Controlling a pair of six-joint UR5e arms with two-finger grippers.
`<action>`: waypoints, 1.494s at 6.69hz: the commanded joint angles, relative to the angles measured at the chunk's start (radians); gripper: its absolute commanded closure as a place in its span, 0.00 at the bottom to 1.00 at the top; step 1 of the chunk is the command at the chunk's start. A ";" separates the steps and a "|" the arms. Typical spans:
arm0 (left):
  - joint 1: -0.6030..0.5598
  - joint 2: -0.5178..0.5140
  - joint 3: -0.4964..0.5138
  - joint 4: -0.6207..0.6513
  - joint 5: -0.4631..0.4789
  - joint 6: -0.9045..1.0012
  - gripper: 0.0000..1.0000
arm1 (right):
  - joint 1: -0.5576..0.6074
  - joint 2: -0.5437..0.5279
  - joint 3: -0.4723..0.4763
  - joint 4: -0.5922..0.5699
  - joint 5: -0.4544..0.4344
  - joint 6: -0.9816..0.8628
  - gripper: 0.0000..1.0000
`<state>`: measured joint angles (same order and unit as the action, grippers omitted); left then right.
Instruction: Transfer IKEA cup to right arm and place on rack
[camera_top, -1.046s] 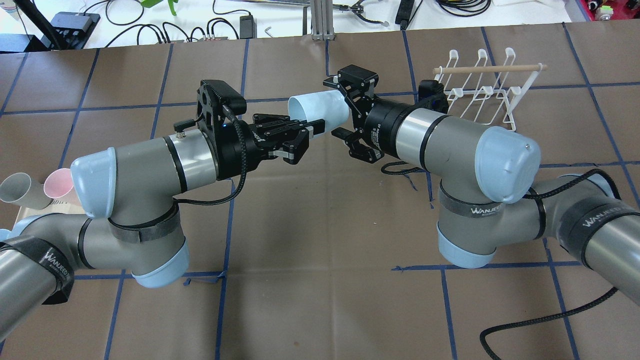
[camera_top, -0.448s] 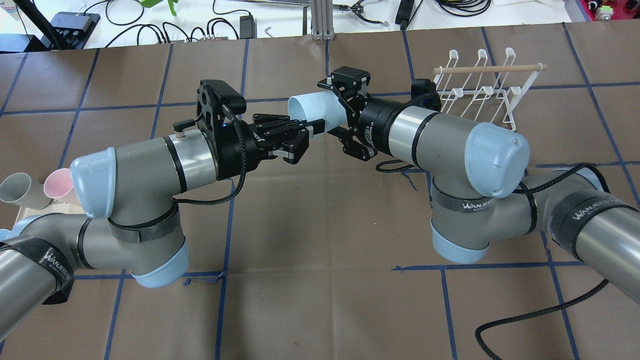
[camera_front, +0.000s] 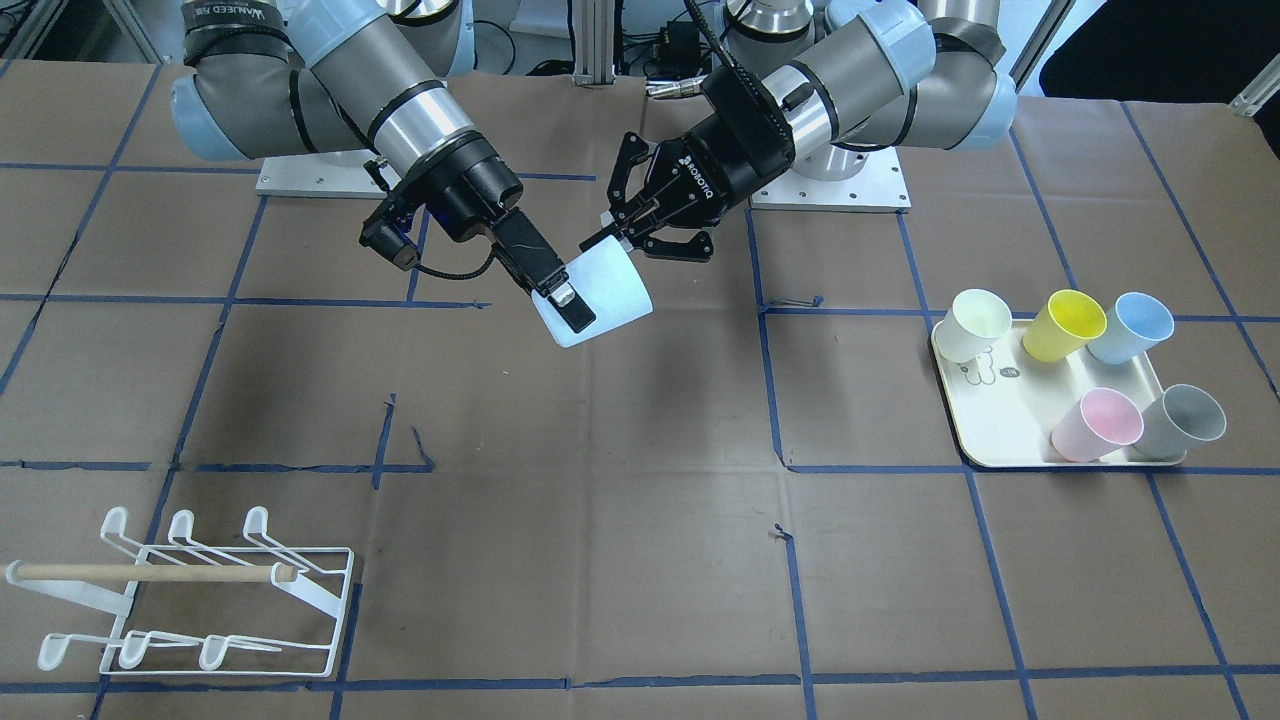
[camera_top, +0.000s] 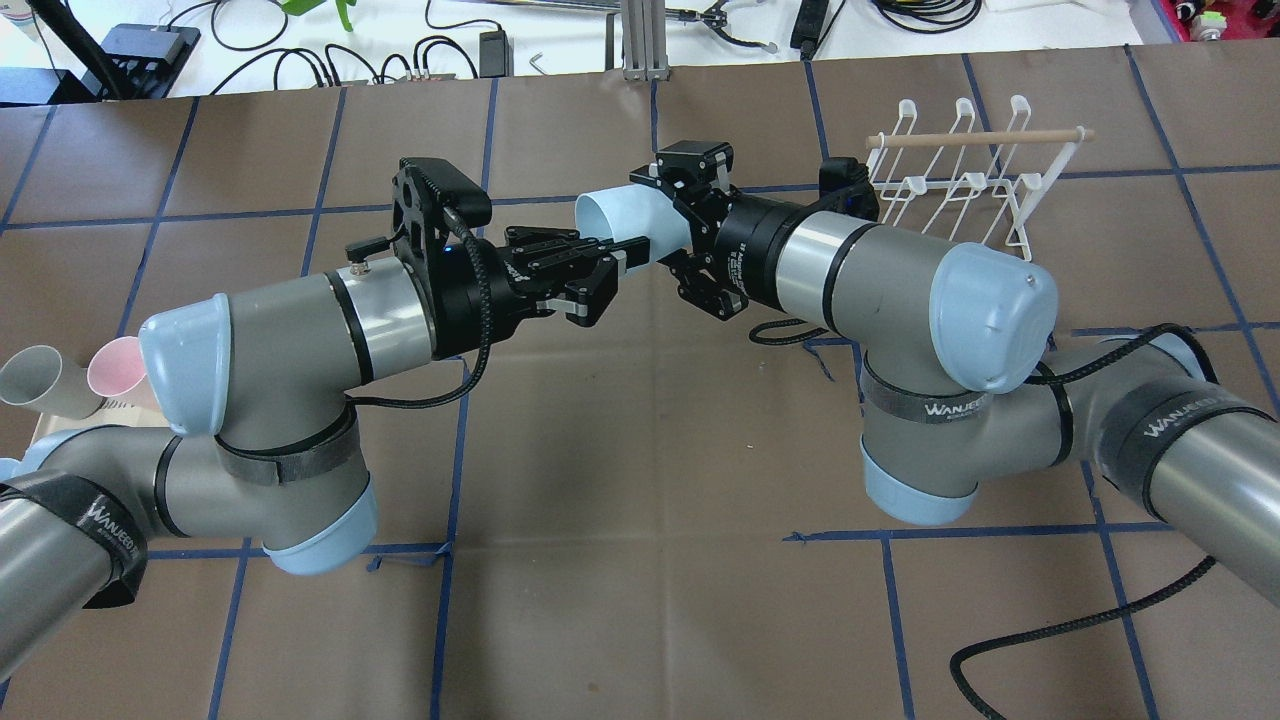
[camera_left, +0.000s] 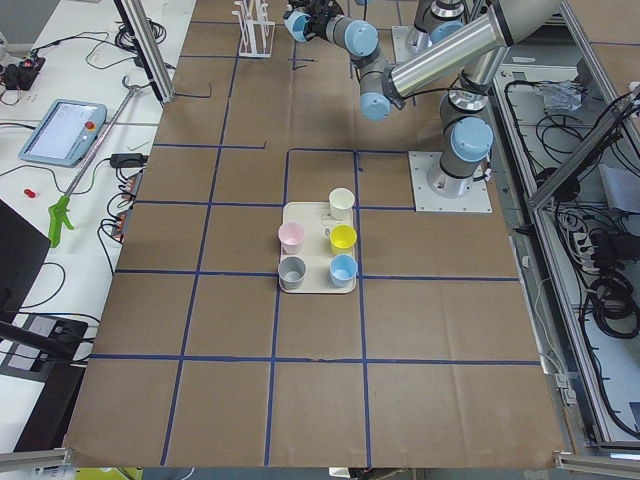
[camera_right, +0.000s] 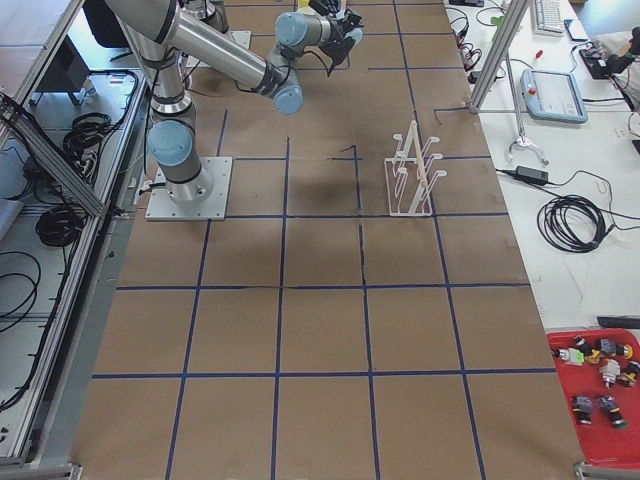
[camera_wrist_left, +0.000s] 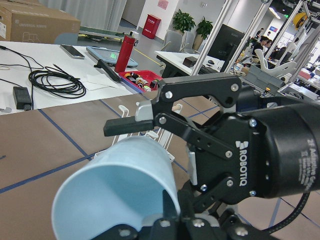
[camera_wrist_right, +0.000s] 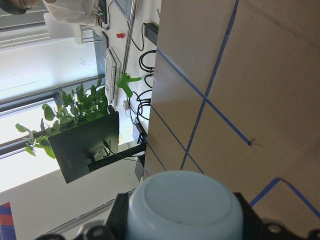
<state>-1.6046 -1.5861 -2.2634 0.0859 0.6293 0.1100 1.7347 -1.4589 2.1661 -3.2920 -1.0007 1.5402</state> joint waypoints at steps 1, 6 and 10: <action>0.000 0.000 0.005 0.000 0.036 -0.009 0.35 | 0.000 0.000 0.000 0.000 0.005 0.000 0.42; 0.040 0.005 0.012 0.002 0.075 -0.093 0.00 | -0.017 0.035 -0.062 -0.003 0.005 -0.017 0.63; 0.257 0.077 0.016 -0.160 0.112 -0.096 0.00 | -0.147 0.130 -0.124 -0.121 -0.010 -0.336 0.78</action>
<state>-1.4033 -1.5307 -2.2537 0.0019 0.7317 0.0145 1.6337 -1.3395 2.0495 -3.3983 -1.0088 1.3244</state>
